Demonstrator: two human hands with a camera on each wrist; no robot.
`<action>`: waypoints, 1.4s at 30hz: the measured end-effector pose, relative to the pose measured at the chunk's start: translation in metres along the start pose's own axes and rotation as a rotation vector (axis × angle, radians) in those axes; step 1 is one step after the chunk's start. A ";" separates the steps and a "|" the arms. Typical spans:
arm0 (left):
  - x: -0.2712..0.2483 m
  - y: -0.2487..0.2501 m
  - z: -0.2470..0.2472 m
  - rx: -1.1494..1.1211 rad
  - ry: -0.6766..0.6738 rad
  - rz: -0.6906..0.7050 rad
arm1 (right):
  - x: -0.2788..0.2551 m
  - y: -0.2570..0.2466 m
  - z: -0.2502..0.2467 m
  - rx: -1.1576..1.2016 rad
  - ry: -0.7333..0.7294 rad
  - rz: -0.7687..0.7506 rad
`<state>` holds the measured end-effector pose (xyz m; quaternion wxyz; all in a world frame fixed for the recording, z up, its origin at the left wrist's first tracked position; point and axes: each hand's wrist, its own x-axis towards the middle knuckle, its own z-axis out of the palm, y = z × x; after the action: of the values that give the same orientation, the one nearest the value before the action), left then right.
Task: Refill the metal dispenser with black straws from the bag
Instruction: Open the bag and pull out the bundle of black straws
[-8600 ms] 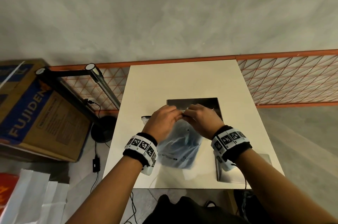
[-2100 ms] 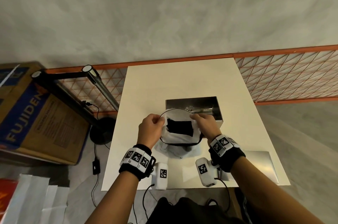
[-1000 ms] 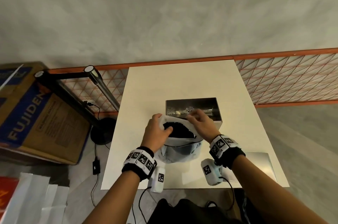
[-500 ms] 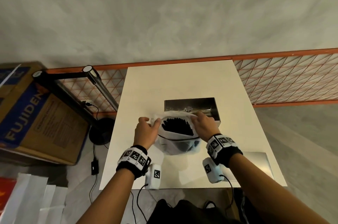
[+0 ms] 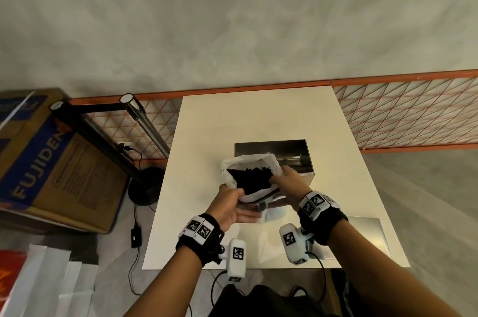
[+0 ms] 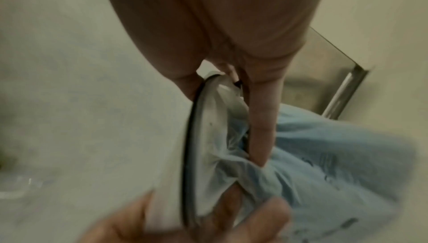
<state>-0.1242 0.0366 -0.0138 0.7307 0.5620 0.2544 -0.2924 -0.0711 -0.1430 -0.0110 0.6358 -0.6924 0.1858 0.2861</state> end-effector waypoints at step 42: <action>0.036 0.015 -0.015 0.124 0.251 0.193 | 0.021 0.032 -0.012 0.484 -0.054 0.131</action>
<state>-0.0885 0.0487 -0.0324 0.6819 0.6598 0.2699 -0.1635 -0.0724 -0.1564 -0.0487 0.7678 -0.4987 0.2763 0.2923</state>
